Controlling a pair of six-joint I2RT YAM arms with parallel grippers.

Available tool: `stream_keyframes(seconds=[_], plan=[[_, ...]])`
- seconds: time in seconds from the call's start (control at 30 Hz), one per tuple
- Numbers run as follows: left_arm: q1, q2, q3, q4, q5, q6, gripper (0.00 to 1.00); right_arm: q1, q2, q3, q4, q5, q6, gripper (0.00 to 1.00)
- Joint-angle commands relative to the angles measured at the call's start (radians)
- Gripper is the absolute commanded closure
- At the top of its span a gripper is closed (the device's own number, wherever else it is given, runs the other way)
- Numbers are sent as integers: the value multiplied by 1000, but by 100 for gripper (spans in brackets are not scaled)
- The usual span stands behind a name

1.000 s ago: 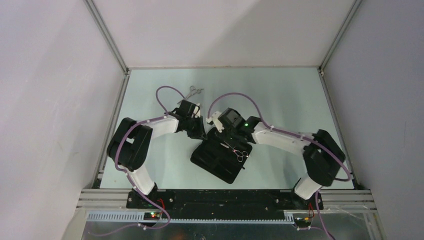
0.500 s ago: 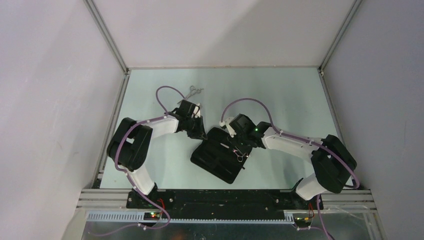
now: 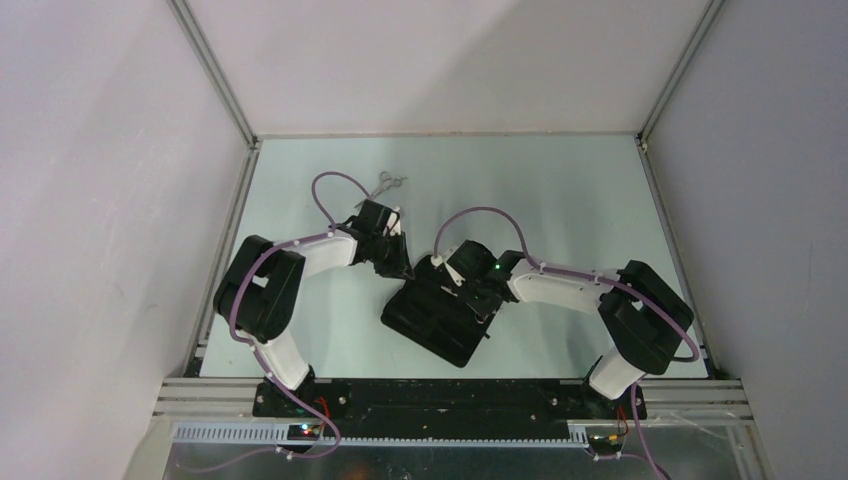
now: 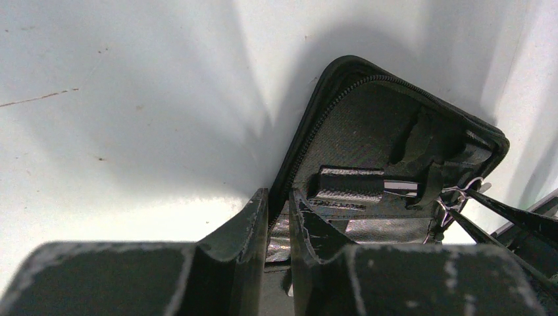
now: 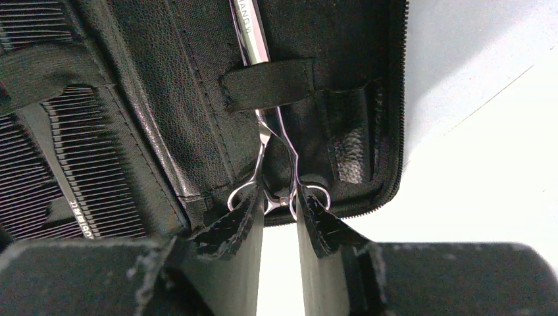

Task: Sort the hair-cutting tools
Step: Place the scissors in the hairdressing tool bag.

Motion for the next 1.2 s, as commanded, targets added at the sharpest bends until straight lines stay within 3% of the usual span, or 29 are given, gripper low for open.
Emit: stream_keyframes(seconds=[0.0, 0.17, 0.63, 1.17], plan=[[-14, -19, -29, -55, -6, 12, 78, 18, 52, -8, 26, 68, -8, 72], [-14, -21, -30, -58, -7, 14, 78, 42, 75, -5, 17, 92, -17, 73], [-14, -27, -34, -56, -10, 18, 78, 131, 90, 10, 99, 133, -128, 100], [-14, -35, -38, -54, -6, 27, 78, 173, 109, 15, 224, 182, -258, 100]])
